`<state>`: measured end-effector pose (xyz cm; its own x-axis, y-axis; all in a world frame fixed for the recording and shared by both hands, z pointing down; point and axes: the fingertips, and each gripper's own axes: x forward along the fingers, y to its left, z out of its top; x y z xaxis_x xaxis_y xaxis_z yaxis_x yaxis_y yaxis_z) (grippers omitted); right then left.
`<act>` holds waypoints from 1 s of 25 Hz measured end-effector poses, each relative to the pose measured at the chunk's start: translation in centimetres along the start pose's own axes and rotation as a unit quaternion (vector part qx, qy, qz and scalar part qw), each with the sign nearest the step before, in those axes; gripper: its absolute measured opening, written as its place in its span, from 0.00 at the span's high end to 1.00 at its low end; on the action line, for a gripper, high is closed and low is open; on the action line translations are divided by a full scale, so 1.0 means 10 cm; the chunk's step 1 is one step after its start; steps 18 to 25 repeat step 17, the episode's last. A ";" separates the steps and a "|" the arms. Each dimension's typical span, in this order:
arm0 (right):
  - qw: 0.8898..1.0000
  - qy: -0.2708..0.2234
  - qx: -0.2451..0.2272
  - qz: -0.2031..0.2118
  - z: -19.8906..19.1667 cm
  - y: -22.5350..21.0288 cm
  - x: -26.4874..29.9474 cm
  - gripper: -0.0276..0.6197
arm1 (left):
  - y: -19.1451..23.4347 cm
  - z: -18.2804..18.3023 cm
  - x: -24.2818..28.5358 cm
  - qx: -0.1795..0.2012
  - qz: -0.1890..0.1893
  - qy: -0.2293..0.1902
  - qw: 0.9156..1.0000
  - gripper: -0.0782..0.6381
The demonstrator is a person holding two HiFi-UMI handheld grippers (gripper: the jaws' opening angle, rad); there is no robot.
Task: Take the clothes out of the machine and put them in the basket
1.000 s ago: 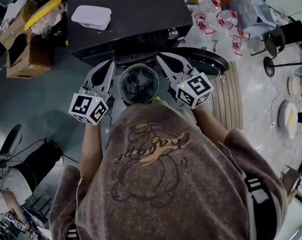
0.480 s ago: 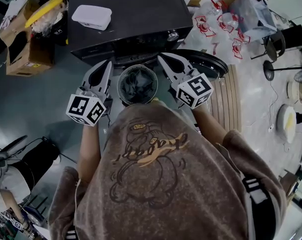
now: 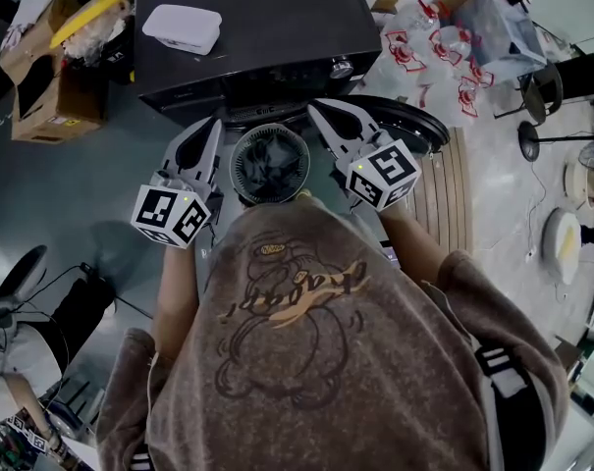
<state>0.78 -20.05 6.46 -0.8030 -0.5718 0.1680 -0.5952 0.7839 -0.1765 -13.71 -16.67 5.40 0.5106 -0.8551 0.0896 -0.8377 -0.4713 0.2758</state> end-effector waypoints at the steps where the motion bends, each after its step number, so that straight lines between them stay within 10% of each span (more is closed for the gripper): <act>1: 1.000 0.000 0.000 0.002 0.01 0.00 0.01 0.96 | 0.00 0.00 0.00 0.000 0.001 0.000 1.000 0.88; 25: 0.999 0.012 -0.015 0.032 0.03 0.02 0.09 0.97 | -0.02 -0.08 -0.07 0.003 0.009 0.003 1.000 0.88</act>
